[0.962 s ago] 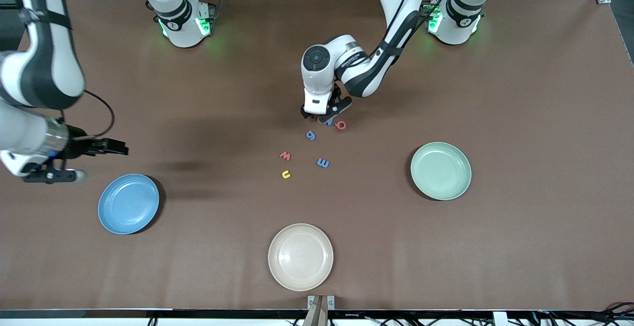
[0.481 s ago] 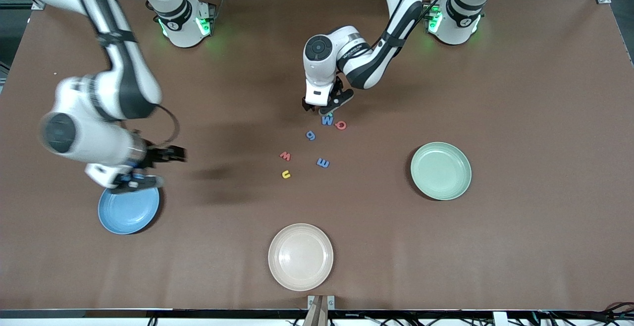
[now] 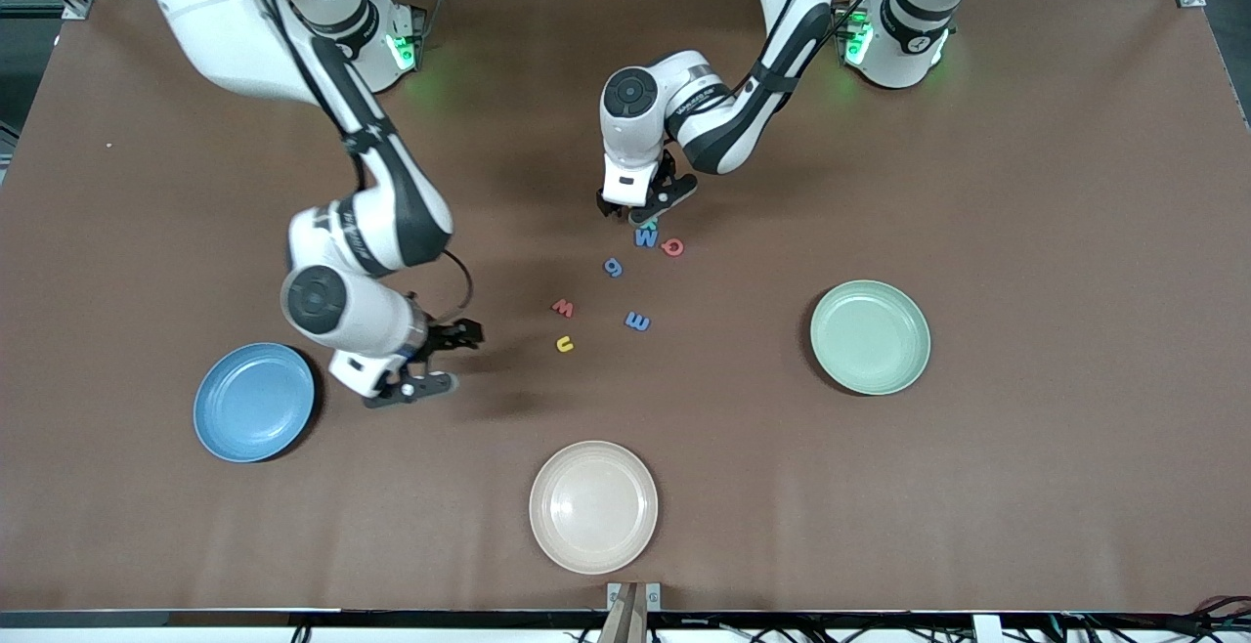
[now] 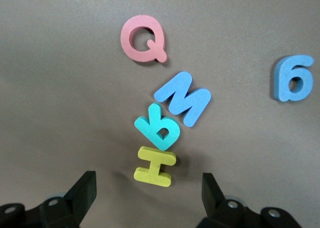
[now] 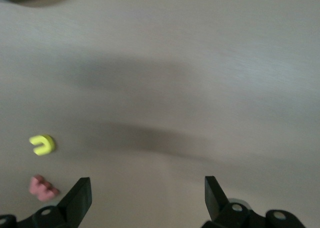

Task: Sort upper and lower case letters into plates
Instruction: 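Lower the left gripper over the yellow H while the right gripper reaches, then grasp the yellow H with the left gripper while the right grasps yellow u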

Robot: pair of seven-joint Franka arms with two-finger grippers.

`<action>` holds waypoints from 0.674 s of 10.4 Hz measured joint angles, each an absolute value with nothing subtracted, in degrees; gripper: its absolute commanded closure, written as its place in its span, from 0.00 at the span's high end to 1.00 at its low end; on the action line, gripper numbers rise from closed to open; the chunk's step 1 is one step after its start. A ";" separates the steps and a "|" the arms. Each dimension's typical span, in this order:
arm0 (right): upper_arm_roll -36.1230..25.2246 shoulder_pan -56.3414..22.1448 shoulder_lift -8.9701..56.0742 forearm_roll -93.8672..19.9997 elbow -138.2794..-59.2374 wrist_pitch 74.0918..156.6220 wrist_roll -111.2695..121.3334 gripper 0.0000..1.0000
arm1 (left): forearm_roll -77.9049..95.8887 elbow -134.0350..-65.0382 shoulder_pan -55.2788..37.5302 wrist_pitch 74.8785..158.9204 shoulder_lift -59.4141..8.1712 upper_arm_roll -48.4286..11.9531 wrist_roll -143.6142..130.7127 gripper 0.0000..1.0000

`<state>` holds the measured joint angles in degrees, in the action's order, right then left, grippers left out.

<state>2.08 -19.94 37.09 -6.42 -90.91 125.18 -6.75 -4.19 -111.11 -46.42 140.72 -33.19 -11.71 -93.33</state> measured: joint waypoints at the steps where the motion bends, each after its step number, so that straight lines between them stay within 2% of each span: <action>1: 2.09 -21.91 39.14 -6.42 -89.20 126.17 -9.87 1.00 | -4.50 -111.10 -46.36 140.84 -33.28 -11.66 -93.33 0.84; 3: 2.05 -25.19 42.27 -6.42 -87.96 130.05 -13.09 1.00 | -4.60 -111.11 -46.27 141.70 -33.51 -11.47 -93.33 0.82; 4: 2.04 -26.23 43.63 -6.42 -87.65 130.85 -13.27 1.00 | -4.62 -111.12 -46.22 142.16 -33.76 -11.33 -93.33 0.80; 7: 2.01 -28.72 46.00 -6.37 -85.80 131.48 -13.32 1.00 | -4.68 -111.06 -46.20 143.06 -34.00 -11.21 -93.33 0.79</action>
<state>2.01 -28.72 46.00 -6.37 -85.80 131.48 -13.32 -4.68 -111.06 -46.20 143.06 -34.00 -11.21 -93.33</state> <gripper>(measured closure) 0.000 0.207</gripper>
